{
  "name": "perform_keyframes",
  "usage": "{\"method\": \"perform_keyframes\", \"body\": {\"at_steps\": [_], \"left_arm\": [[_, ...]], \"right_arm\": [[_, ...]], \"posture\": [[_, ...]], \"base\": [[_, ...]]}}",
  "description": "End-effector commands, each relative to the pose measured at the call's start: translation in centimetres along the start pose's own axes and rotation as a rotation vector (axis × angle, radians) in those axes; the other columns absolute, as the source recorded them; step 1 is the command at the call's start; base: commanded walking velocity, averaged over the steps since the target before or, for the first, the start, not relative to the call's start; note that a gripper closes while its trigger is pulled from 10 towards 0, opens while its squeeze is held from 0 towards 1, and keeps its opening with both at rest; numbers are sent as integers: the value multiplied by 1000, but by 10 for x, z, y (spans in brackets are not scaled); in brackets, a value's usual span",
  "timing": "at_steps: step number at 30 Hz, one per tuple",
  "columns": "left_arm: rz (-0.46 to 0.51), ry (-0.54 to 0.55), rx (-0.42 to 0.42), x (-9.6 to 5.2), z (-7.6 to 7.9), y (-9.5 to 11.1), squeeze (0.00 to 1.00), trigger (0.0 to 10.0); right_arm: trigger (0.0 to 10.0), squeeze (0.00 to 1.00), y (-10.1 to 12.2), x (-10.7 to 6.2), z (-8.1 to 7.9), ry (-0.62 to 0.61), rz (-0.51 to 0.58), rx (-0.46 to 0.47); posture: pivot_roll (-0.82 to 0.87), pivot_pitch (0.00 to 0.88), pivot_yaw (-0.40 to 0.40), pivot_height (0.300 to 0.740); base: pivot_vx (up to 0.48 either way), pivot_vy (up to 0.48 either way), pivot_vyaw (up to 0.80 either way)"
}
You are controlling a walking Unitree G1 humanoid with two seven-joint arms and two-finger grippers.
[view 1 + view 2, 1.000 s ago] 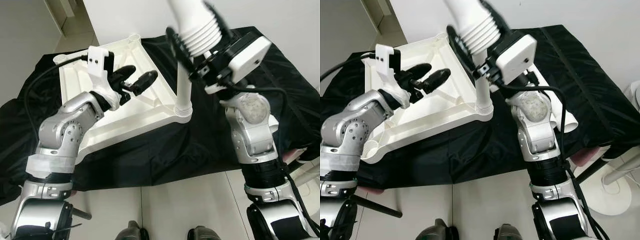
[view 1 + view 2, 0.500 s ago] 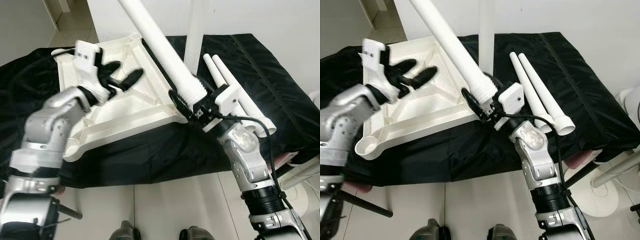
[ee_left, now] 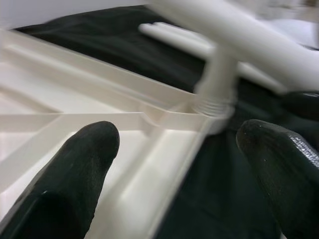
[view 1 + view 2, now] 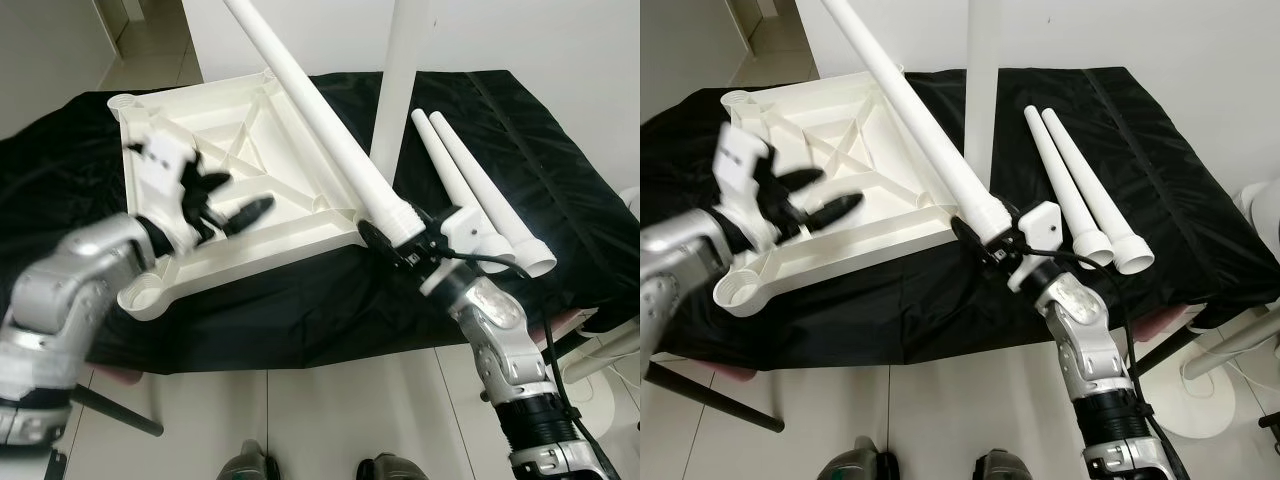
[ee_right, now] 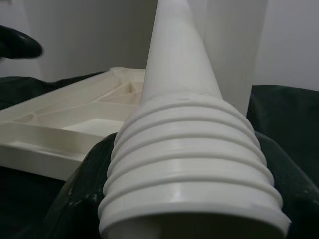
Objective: Building children table
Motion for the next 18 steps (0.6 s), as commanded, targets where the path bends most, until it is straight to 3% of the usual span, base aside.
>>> {"method": "perform_keyframes", "body": {"at_steps": [1, 6, 11, 13, 14, 16, 17, 18], "left_arm": [[73, -377, 14, -8, 35, 8, 0, 10000], [88, -369, 5, 0, 37, 9, 0, 10000], [93, -340, -1, 6, 35, 9, 0, 10000], [99, -302, -12, 10, 32, 10, 0, 10000], [121, -223, -64, 19, 26, 11, 0, 10000], [121, -223, -64, 19, 26, 11, 0, 10000], [135, -197, -107, 25, 25, 13, 0, 10000], [135, -197, -107, 25, 25, 13, 0, 10000]], "right_arm": [[10000, 0, 7, -8, 17, -72, 35, -4], [10000, 0, 16, -23, 49, -198, 58, -36], [10000, 0, 21, -26, 57, -237, 78, -57], [10000, 0, 20, -26, 56, -240, 85, -51], [10000, 0, 14, -16, 33, -174, 97, -14], [10000, 0, 14, -16, 33, -174, 97, -14], [10000, 0, 10, -6, 11, -103, 106, 5], [10000, 0, 10, -6, 11, -103, 106, 5]], "posture": [[-134, 54, 64, 740], [-138, 52, 66, 740], [-141, 49, 73, 740], [-141, 49, 73, 740], [-140, 57, 79, 740], [-140, 57, 79, 740], [-139, 61, 80, 740], [-139, 61, 80, 740]], "base": [[0, 0, 0], [0, 0, 0], [0, 0, 0], [0, 0, 0], [0, 0, 0], [0, 0, 0], [0, 0, 0], [0, 0, 0]]}}
Point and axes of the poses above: a point about 5 cm out from each wrist's last joint towards the gripper, its own x axis pointing out of the wrist towards the gripper, its own y axis along the axis of the wrist's last joint, z = x × y, the point moved 4 cm from there along x, pointing out of the wrist towards the gripper, and after that the axes turned 13 degrees about x, right-handed, at the moved point
